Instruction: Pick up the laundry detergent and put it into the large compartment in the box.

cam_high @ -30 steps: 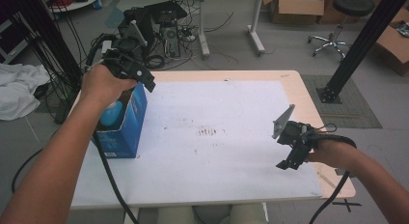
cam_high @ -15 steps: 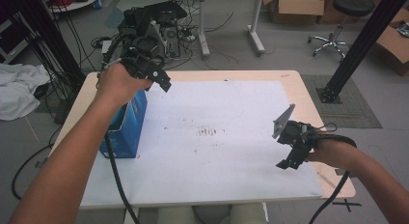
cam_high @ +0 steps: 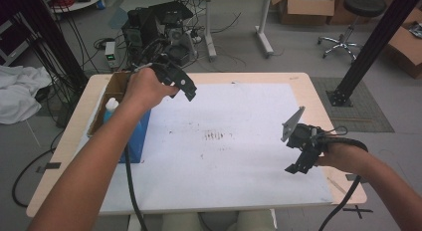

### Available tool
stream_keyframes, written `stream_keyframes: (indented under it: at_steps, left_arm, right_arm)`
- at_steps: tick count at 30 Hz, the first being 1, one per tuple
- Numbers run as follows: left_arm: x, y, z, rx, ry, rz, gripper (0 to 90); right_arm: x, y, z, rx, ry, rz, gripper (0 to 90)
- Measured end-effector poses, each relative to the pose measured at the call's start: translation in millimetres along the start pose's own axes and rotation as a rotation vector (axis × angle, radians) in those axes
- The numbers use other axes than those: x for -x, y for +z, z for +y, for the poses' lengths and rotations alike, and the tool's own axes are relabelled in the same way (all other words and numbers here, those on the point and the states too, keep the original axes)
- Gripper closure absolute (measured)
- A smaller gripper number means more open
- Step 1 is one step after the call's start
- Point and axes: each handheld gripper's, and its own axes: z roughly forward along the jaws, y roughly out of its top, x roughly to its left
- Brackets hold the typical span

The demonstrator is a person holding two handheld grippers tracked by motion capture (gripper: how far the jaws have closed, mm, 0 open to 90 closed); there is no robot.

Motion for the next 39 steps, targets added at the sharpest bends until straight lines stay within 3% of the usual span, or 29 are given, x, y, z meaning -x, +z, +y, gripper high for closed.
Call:
stream_keyframes:
  at_steps: [10, 20, 23, 39]
  left_arm:
    - [19.2, 19.9, 19.6, -0.023, 0.077, -0.022, 19.1]
    - [28.1, 37.8, 24.1, -0.051, 0.151, -0.057, 19.2]
    - [29.4, 40.5, 24.3, -0.06, 0.163, -0.051, 19.3]
    - [28.0, 42.2, 21.7, -0.055, 0.154, -0.061, 19.9]
  right_arm:
    - [0.0, -2.0, 0.9, 0.003, 0.011, 0.0, 17.0]
    - [2.3, 0.4, 1.6, -0.003, 0.011, 0.002, 17.0]
    - [2.4, -0.1, 2.1, -0.004, 0.015, 0.002, 17.0]
    - [2.0, -0.9, 4.8, -0.003, 0.011, 0.0, 17.0]
